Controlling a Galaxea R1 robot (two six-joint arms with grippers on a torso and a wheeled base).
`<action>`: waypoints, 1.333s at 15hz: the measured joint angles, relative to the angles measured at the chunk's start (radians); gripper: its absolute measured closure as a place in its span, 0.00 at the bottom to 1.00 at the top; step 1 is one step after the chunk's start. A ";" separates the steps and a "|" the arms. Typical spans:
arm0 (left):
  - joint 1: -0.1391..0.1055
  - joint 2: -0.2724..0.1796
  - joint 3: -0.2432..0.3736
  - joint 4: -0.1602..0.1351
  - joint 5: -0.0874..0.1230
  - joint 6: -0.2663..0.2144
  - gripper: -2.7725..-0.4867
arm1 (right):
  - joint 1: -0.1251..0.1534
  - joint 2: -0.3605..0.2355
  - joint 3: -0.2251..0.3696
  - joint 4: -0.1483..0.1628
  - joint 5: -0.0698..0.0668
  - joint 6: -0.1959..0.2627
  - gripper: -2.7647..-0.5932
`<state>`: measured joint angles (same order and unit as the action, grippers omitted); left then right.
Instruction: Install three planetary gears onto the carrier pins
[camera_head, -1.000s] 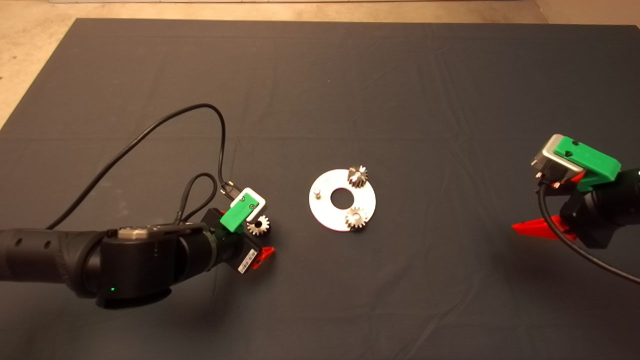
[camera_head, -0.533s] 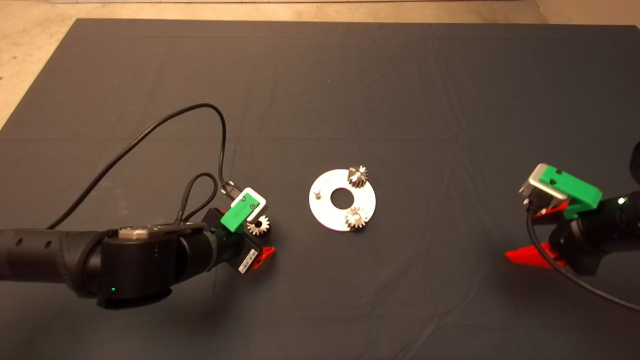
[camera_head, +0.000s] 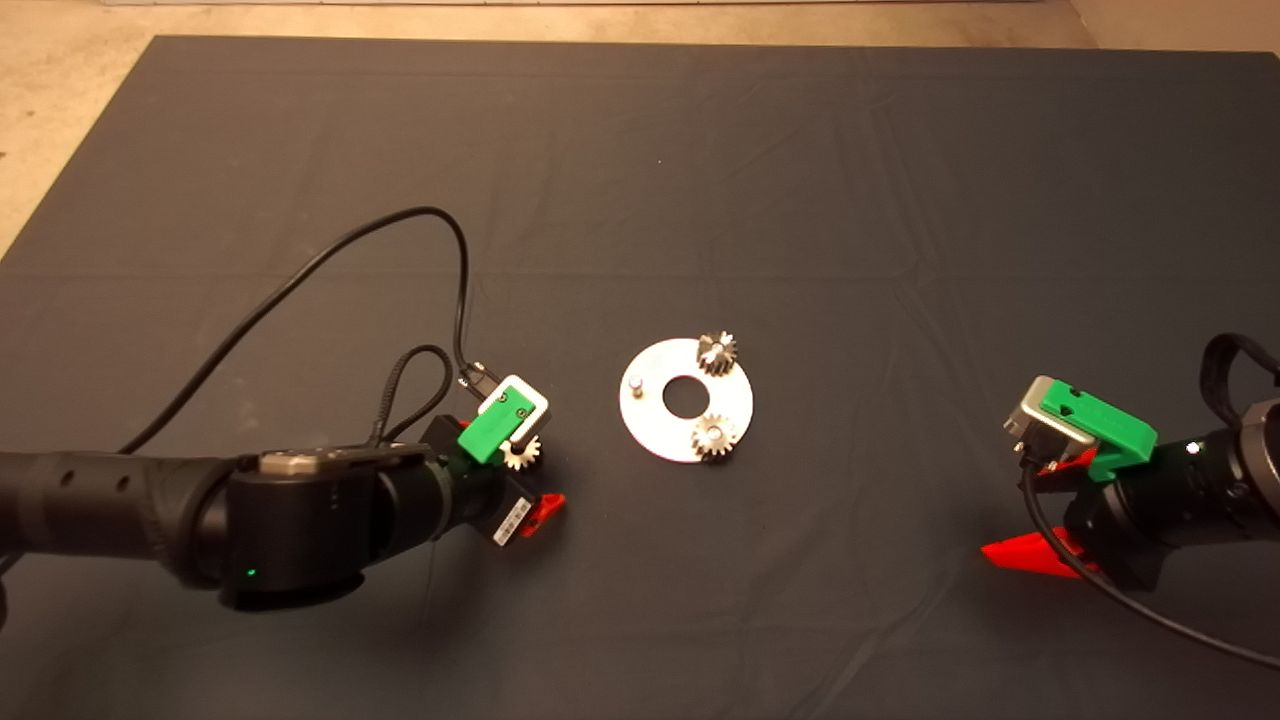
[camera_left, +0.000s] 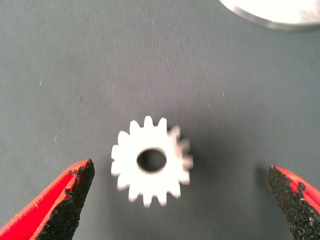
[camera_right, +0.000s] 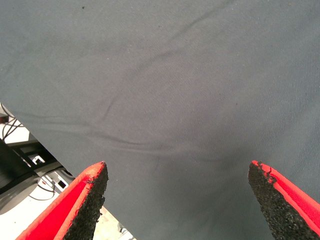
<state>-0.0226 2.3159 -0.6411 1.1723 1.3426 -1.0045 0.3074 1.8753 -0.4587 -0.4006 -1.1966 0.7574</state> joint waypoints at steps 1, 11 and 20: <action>0.000 0.007 -0.007 0.003 0.000 0.000 0.12 | 0.000 -0.001 0.000 0.000 -0.001 0.000 0.32; 0.018 -0.006 -0.027 0.036 0.000 0.002 0.12 | 0.000 -0.003 0.000 -0.003 -0.001 0.000 0.32; 0.023 -0.033 -0.027 0.045 -0.031 0.005 0.15 | 0.000 -0.003 0.000 -0.003 -0.004 0.000 0.32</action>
<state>0.0000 2.2828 -0.6681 1.2170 1.3118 -0.9996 0.3077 1.8723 -0.4587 -0.4036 -1.2002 0.7577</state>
